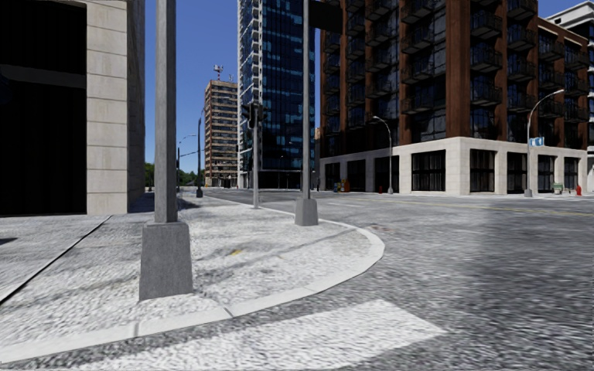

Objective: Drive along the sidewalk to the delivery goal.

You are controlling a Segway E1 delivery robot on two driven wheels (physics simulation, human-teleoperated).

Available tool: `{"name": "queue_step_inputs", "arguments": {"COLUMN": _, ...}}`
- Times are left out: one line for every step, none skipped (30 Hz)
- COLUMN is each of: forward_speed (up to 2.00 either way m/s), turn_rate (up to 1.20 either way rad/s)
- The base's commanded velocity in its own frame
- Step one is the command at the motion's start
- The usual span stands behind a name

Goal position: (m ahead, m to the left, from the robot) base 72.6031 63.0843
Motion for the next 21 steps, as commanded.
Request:
{"name": "queue_step_inputs", "arguments": {"forward_speed": 2.0, "turn_rate": 0.0}}
{"name": "queue_step_inputs", "arguments": {"forward_speed": 2.0, "turn_rate": 0.0}}
{"name": "queue_step_inputs", "arguments": {"forward_speed": 2.0, "turn_rate": 0.0}}
{"name": "queue_step_inputs", "arguments": {"forward_speed": 2.0, "turn_rate": 0.0}}
{"name": "queue_step_inputs", "arguments": {"forward_speed": 2.0, "turn_rate": 0.0}}
{"name": "queue_step_inputs", "arguments": {"forward_speed": 2.0, "turn_rate": 0.0}}
{"name": "queue_step_inputs", "arguments": {"forward_speed": 1.97, "turn_rate": 0.03}}
{"name": "queue_step_inputs", "arguments": {"forward_speed": 1.86, "turn_rate": 0.11}}
{"name": "queue_step_inputs", "arguments": {"forward_speed": 1.86, "turn_rate": 0.11}}
{"name": "queue_step_inputs", "arguments": {"forward_speed": 1.8, "turn_rate": 0.15}}
{"name": "queue_step_inputs", "arguments": {"forward_speed": 1.78, "turn_rate": 0.16}}
{"name": "queue_step_inputs", "arguments": {"forward_speed": 1.78, "turn_rate": 0.15}}
{"name": "queue_step_inputs", "arguments": {"forward_speed": 1.78, "turn_rate": 0.15}}
{"name": "queue_step_inputs", "arguments": {"forward_speed": 1.78, "turn_rate": 0.0}}
{"name": "queue_step_inputs", "arguments": {"forward_speed": 1.78, "turn_rate": 0.0}}
{"name": "queue_step_inputs", "arguments": {"forward_speed": 1.78, "turn_rate": 0.0}}
{"name": "queue_step_inputs", "arguments": {"forward_speed": 1.78, "turn_rate": 0.0}}
{"name": "queue_step_inputs", "arguments": {"forward_speed": 1.78, "turn_rate": 0.0}}
{"name": "queue_step_inputs", "arguments": {"forward_speed": 1.78, "turn_rate": 0.0}}
{"name": "queue_step_inputs", "arguments": {"forward_speed": 1.78, "turn_rate": 0.0}}
{"name": "queue_step_inputs", "arguments": {"forward_speed": 1.78, "turn_rate": 0.08}}
